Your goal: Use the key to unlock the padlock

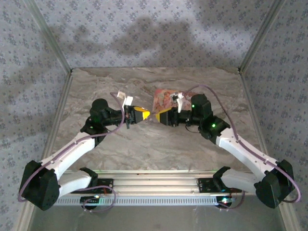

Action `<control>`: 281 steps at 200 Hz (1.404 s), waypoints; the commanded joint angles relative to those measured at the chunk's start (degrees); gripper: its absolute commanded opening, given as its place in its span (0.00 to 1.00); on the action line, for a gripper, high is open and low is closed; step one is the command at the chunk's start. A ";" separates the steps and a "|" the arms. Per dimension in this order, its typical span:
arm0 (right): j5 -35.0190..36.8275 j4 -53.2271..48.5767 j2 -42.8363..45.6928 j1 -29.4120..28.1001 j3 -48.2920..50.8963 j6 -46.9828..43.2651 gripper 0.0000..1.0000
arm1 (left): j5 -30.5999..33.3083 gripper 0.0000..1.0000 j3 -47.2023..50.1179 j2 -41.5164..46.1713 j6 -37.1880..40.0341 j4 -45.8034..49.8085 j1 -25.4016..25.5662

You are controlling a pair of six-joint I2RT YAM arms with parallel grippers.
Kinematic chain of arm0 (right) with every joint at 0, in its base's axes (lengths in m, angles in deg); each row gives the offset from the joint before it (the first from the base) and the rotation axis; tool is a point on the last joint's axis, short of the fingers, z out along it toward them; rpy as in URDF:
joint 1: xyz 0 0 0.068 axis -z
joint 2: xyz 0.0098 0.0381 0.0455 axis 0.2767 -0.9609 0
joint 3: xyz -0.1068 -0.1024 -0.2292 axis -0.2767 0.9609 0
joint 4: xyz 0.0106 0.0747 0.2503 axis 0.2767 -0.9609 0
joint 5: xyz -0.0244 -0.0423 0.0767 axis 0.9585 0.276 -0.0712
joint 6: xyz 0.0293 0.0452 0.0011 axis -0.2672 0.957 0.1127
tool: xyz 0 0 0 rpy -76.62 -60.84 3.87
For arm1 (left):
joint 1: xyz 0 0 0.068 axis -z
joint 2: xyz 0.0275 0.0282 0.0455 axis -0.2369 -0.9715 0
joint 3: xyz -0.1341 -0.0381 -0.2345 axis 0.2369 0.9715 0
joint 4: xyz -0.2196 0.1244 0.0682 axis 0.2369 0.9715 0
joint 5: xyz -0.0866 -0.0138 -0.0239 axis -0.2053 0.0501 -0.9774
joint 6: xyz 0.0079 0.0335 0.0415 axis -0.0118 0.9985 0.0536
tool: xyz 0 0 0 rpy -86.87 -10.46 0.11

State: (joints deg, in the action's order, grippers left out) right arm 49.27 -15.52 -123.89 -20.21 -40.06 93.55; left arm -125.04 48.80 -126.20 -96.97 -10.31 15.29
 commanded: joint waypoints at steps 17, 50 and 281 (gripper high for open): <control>12.18 8.24 0.80 -7.12 4.08 -6.30 0.42 | 1.95 0.00 -2.55 0.31 -3.61 -2.58 -0.30; 26.06 13.38 0.28 -15.57 5.21 -17.44 0.46 | 7.90 0.00 -2.48 1.83 -5.64 0.18 -0.19; 48.22 19.19 -11.50 -23.72 -4.80 -39.61 0.31 | 12.65 0.00 -0.35 4.18 -11.04 -0.14 -0.13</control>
State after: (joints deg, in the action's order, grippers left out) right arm 95.37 1.60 -134.62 -43.51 -42.49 55.65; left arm -111.84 48.30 -123.07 -107.44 -9.35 15.18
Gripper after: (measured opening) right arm 0.316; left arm 0.044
